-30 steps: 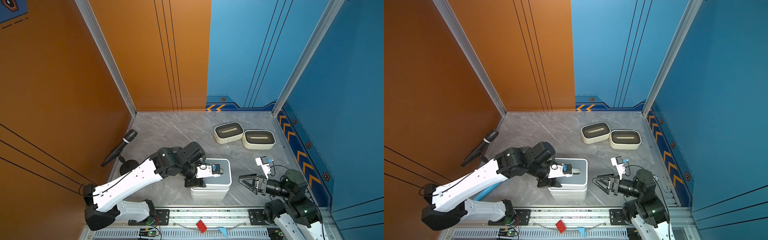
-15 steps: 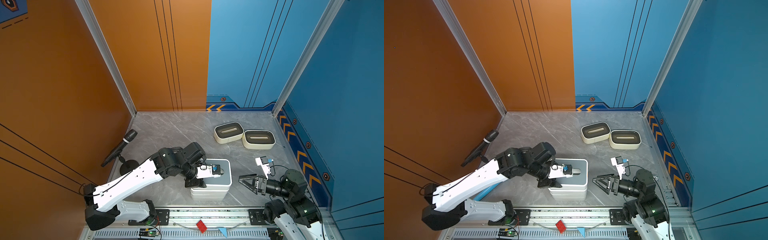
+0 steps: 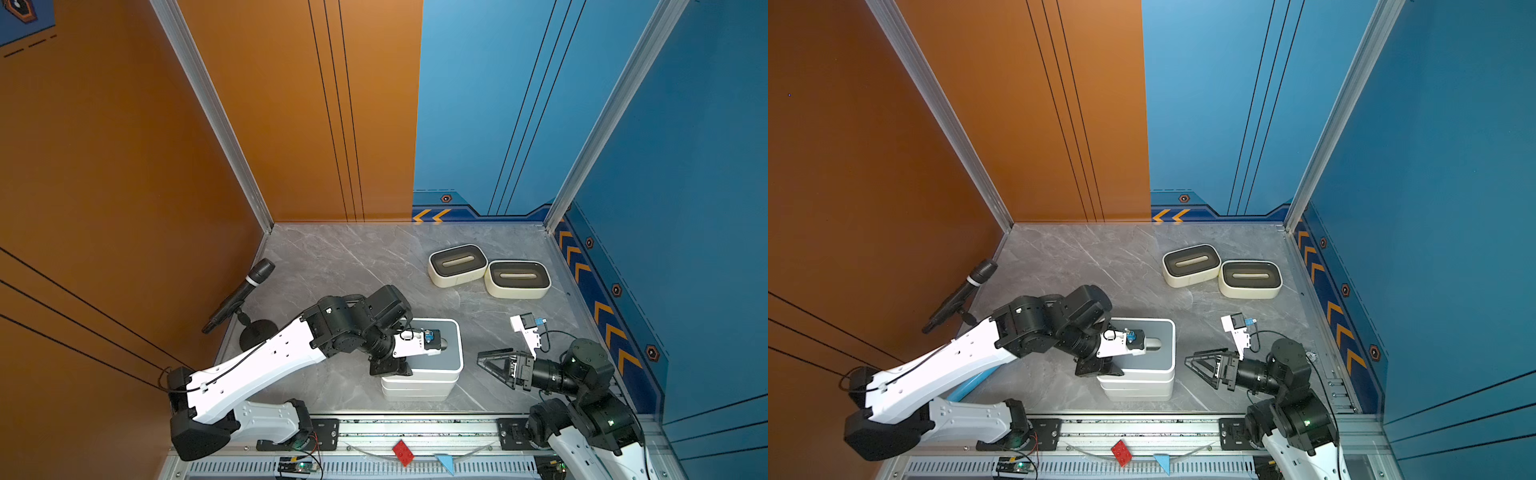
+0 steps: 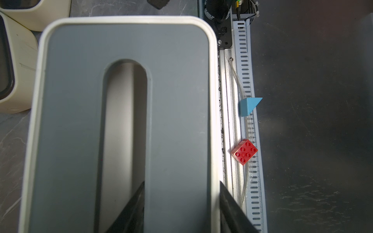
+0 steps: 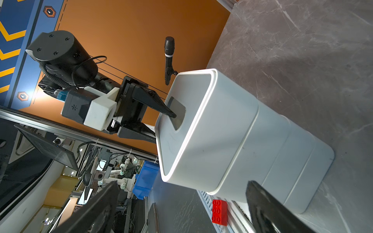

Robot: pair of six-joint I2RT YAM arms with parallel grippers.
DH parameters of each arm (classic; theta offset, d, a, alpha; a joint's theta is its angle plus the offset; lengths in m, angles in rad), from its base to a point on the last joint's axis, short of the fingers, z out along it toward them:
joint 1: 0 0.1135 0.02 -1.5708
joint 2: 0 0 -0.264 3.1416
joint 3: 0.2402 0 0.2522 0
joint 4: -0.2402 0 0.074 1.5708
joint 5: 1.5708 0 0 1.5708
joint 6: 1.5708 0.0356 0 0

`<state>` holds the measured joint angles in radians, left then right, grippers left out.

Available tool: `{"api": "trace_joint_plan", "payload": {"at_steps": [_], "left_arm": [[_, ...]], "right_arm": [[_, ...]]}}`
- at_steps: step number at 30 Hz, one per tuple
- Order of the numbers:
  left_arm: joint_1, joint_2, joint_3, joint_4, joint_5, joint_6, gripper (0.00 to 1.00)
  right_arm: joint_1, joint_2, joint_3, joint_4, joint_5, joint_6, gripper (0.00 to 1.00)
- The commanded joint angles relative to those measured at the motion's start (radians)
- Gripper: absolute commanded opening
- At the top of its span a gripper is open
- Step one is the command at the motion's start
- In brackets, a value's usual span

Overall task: Stack the tissue boxes
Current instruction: Place the tissue box at the tissue box.

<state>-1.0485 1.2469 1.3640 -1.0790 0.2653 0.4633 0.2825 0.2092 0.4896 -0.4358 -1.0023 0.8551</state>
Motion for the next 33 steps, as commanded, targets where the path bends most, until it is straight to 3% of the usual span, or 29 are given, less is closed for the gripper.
{"api": "trace_joint_plan", "payload": {"at_steps": [1,33], "left_arm": [[-0.015,-0.033,-0.009,0.032,0.020,-0.006,0.46],[-0.016,-0.034,-0.028,0.032,0.030,-0.014,0.51]], "right_arm": [[0.004,-0.016,-0.009,0.005,-0.003,0.005,1.00],[0.009,-0.007,-0.017,0.012,0.002,0.005,1.00]]}}
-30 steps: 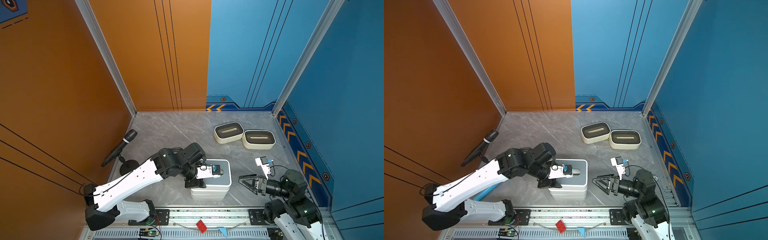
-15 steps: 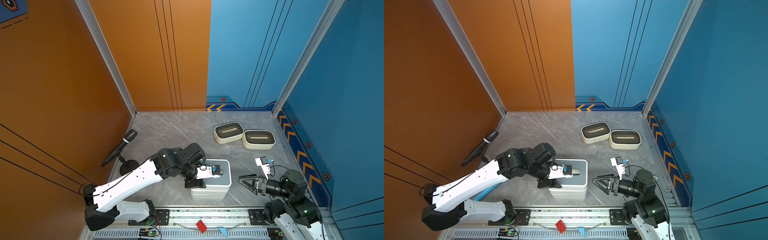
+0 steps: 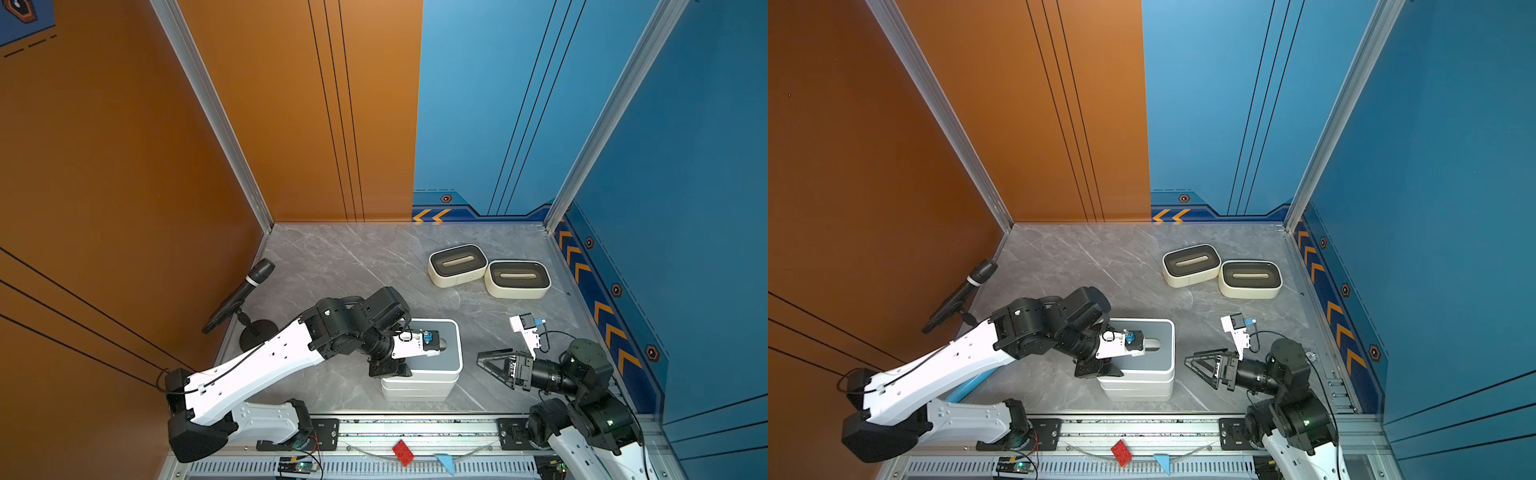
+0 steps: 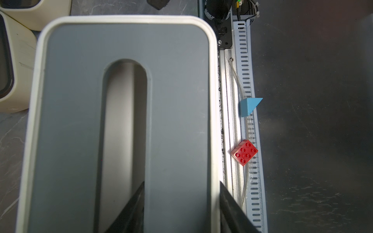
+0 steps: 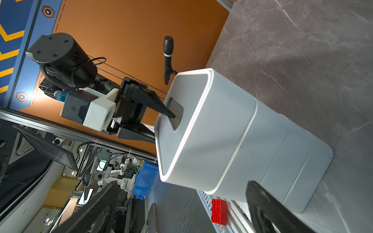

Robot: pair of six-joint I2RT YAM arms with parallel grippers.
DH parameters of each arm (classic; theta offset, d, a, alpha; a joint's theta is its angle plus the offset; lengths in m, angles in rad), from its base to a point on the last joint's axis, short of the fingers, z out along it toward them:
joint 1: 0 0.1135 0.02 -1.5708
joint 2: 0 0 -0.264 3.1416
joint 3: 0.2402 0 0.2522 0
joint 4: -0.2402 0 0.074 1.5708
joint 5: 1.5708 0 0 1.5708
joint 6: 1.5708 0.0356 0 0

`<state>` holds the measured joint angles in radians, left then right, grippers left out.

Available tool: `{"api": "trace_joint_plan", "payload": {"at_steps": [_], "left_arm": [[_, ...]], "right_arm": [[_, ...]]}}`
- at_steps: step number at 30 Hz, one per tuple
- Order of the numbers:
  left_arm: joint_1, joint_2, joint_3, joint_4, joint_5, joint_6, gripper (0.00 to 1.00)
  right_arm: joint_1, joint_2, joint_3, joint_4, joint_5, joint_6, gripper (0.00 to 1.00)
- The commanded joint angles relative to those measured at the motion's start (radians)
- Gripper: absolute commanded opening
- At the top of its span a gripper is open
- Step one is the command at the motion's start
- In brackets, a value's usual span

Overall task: Stack the tissue boxes
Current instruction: Place the tissue box at the tissue box.

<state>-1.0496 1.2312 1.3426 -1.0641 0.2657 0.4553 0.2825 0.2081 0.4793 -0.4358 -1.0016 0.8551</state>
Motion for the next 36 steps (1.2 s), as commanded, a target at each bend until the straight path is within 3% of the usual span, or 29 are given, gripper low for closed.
{"api": "trace_joint_plan", "payload": {"at_steps": [1,36], "left_arm": [[-0.015,-0.017,-0.007,0.018,0.031,-0.006,0.51],[-0.015,0.002,0.006,0.017,0.034,-0.007,0.58]], "right_arm": [[0.010,-0.006,-0.008,0.012,0.001,0.005,1.00],[0.018,0.004,-0.015,0.030,0.008,0.005,1.00]]}}
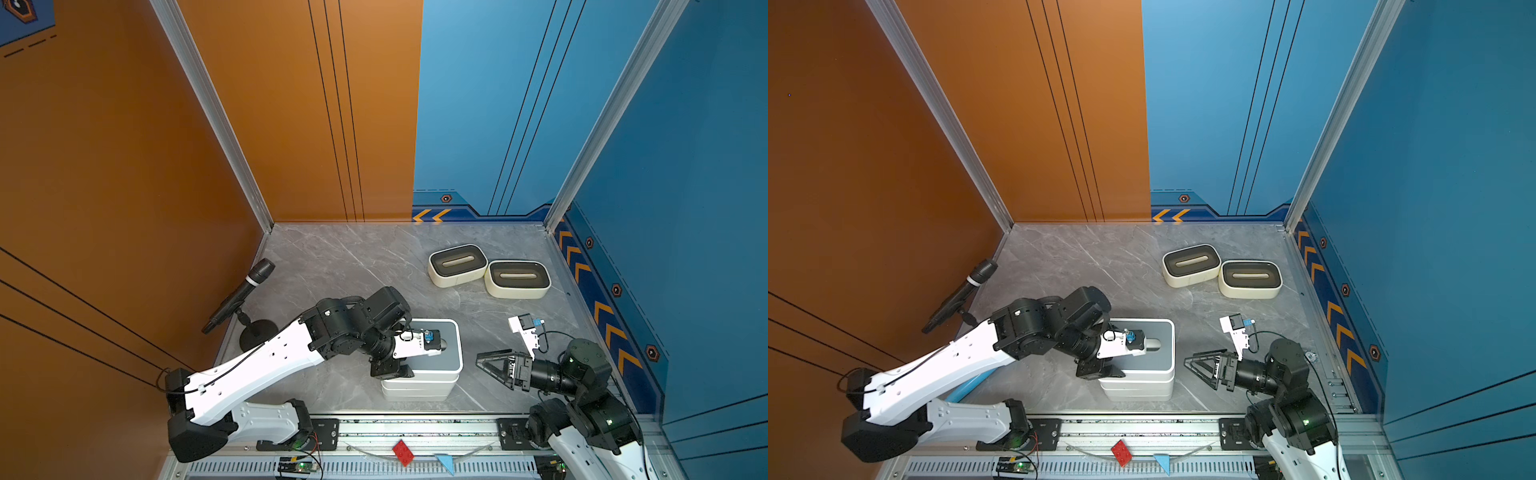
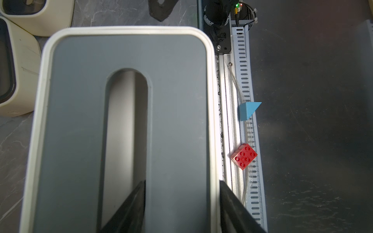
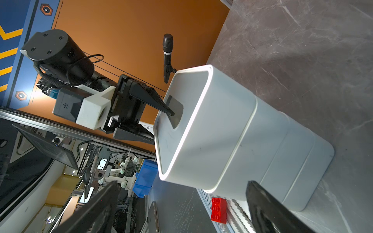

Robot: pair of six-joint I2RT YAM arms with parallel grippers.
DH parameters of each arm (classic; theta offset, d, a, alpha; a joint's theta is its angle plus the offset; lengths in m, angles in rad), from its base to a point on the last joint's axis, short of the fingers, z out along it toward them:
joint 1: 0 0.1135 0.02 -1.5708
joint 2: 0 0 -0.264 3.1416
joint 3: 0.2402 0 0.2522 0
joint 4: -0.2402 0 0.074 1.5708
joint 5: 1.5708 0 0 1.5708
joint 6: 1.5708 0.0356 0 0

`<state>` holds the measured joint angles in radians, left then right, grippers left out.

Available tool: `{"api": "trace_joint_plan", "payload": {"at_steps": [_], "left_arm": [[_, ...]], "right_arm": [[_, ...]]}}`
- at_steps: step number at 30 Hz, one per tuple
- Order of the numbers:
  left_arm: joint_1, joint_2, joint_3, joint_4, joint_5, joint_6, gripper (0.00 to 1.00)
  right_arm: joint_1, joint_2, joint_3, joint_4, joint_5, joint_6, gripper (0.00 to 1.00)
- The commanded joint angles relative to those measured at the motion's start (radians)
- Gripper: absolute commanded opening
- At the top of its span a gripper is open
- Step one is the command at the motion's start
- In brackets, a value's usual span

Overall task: Stack the tissue boxes
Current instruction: Place the tissue box at the tissue box.

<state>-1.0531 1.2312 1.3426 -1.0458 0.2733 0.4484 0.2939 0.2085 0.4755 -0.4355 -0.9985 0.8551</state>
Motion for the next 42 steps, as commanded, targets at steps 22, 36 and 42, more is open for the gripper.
{"api": "trace_joint_plan", "payload": {"at_steps": [22,36,42], "left_arm": [[-0.012,-0.029,0.018,-0.001,0.022,-0.002,0.65],[-0.010,-0.035,0.054,-0.001,0.028,0.000,0.74],[-0.010,-0.038,0.110,0.021,0.052,-0.017,0.98]], "right_arm": [[0.010,0.062,0.045,0.035,0.024,-0.013,1.00],[0.002,0.139,0.123,0.006,0.047,-0.073,1.00],[-0.026,0.180,0.173,0.004,0.081,-0.104,1.00]]}}
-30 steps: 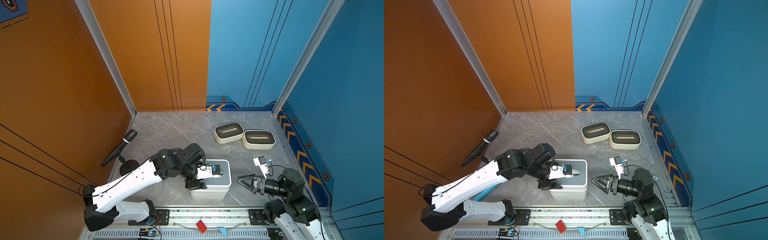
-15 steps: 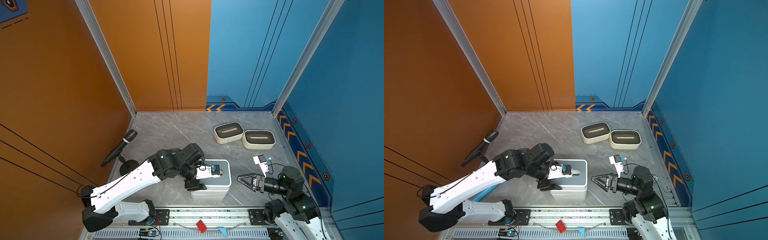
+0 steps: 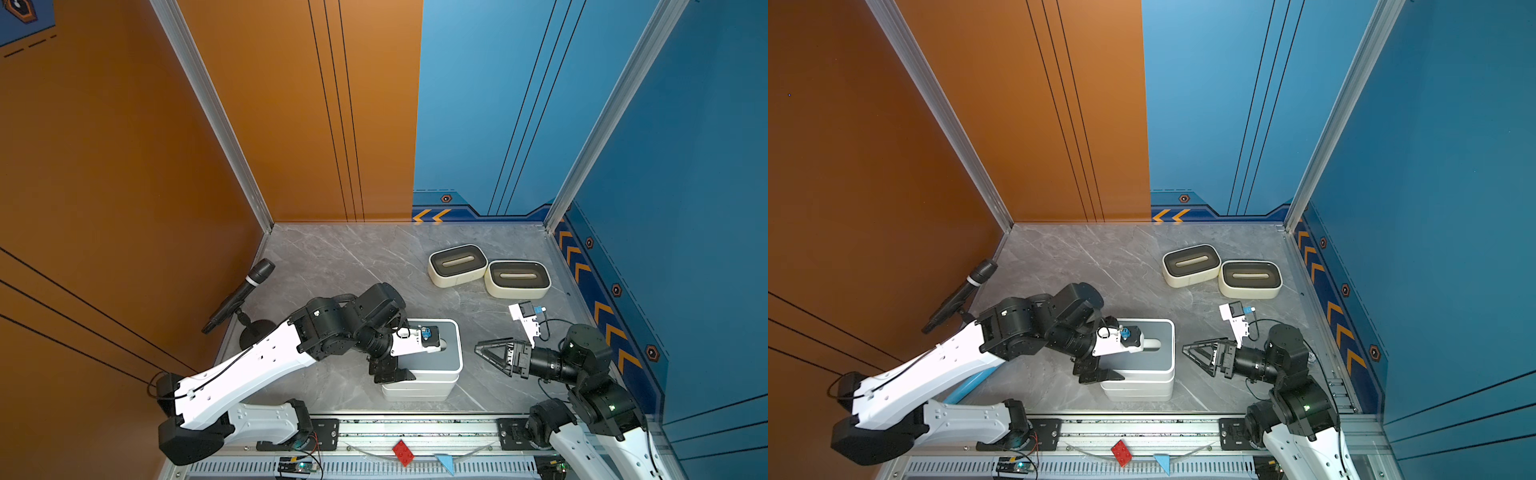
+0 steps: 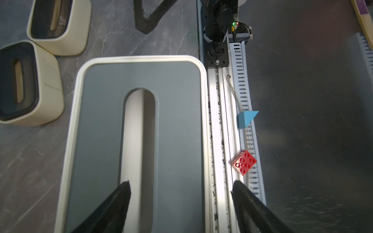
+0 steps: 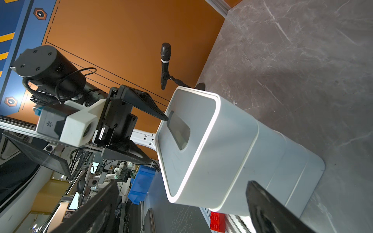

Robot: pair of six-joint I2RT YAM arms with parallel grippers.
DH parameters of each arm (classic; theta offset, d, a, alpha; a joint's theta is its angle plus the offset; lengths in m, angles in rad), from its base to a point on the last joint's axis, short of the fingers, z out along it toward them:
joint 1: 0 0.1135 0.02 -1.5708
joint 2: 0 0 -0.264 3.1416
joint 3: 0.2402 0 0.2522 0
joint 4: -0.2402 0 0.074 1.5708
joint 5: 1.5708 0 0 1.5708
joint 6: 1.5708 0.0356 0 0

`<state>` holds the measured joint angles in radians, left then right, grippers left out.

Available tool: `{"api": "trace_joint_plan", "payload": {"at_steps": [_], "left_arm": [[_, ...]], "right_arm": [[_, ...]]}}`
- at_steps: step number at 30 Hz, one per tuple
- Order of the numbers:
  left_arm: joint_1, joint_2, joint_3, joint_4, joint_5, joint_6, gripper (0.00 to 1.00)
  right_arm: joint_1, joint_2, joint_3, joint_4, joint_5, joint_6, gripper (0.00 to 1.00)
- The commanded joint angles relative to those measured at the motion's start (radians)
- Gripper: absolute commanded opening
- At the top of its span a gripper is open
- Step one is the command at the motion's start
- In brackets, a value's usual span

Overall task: Stack the tissue boxes
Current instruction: Place the tissue box at the tissue box.

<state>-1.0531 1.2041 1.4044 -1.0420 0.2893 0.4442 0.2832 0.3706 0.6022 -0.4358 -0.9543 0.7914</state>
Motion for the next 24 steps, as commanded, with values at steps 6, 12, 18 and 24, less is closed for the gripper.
{"api": "trace_joint_plan", "payload": {"at_steps": [6,12,18,24], "left_arm": [[0.025,-0.036,0.078,0.117,0.089,-0.056,0.98],[0.099,-0.059,0.044,0.212,0.215,-0.135,0.98],[0.181,-0.095,0.024,0.347,0.264,-0.241,0.98],[0.282,-0.053,0.042,0.492,0.247,-0.409,0.98]], "right_arm": [[-0.060,0.074,0.129,-0.001,0.123,-0.082,1.00],[-0.117,0.123,0.181,-0.003,0.136,-0.088,1.00],[-0.196,0.248,0.285,-0.007,0.129,-0.103,1.00],[-0.237,0.382,0.427,-0.099,0.316,-0.200,1.00]]}}
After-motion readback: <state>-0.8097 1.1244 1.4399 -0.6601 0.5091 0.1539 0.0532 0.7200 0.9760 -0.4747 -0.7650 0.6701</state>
